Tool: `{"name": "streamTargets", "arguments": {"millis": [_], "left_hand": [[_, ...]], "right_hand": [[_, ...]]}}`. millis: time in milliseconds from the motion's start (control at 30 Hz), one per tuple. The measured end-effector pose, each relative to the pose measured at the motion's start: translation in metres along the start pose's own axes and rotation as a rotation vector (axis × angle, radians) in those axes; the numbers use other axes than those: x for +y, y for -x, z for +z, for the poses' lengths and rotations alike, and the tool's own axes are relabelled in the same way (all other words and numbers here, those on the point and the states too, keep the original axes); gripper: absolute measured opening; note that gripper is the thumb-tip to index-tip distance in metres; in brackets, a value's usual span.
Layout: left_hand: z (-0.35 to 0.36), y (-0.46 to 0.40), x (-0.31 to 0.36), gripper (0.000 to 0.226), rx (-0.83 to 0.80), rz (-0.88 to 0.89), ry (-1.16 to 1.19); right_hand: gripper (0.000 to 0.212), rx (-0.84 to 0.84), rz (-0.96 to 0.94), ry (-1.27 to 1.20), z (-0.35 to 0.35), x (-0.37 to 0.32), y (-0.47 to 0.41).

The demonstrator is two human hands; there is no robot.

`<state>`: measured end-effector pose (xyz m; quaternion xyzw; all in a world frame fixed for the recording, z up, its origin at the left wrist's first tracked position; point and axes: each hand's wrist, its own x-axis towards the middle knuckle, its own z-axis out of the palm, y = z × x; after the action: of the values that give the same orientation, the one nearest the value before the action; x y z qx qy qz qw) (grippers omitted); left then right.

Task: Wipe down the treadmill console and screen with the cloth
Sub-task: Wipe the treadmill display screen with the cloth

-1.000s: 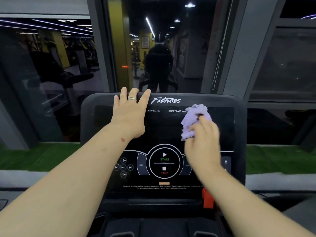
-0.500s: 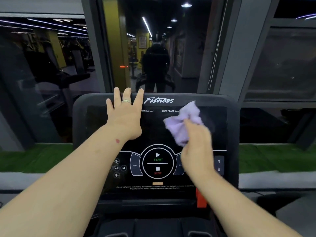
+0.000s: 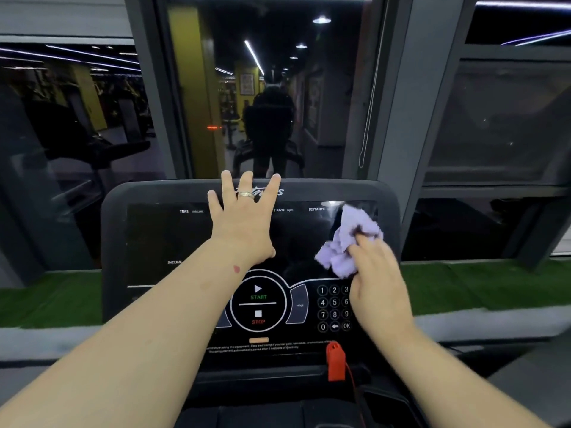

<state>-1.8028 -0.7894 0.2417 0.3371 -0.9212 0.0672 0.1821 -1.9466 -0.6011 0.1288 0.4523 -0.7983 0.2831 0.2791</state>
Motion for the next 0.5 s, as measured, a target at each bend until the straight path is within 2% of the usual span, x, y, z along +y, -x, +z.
{"name": "streamTargets", "arguments": {"millis": [100, 200, 267, 433, 500], "left_hand": [[0.001, -0.001, 0.01, 0.131, -0.012, -0.017, -0.005], [0.001, -0.001, 0.018, 0.124, -0.026, -0.017, -0.008], [0.002, -0.002, 0.017, 0.125, -0.014, -0.015, -0.009], [0.005, 0.0, 0.013, 0.129, 0.036, -0.007, -0.044], [0.004, 0.001, 0.014, 0.128, 0.036, -0.005, -0.04]], "right_hand": [[0.058, -0.027, -0.106, -0.015, -0.012, 0.01, 0.0], [0.068, -0.005, 0.036, -0.038, -0.027, 0.011, -0.052], [0.067, 0.006, 0.084, -0.036, -0.028, 0.004, -0.06], [0.072, -0.092, 0.003, -0.02, -0.004, 0.003, 0.023], [0.069, -0.125, -0.059, -0.007, 0.0, 0.012, 0.036]]}}
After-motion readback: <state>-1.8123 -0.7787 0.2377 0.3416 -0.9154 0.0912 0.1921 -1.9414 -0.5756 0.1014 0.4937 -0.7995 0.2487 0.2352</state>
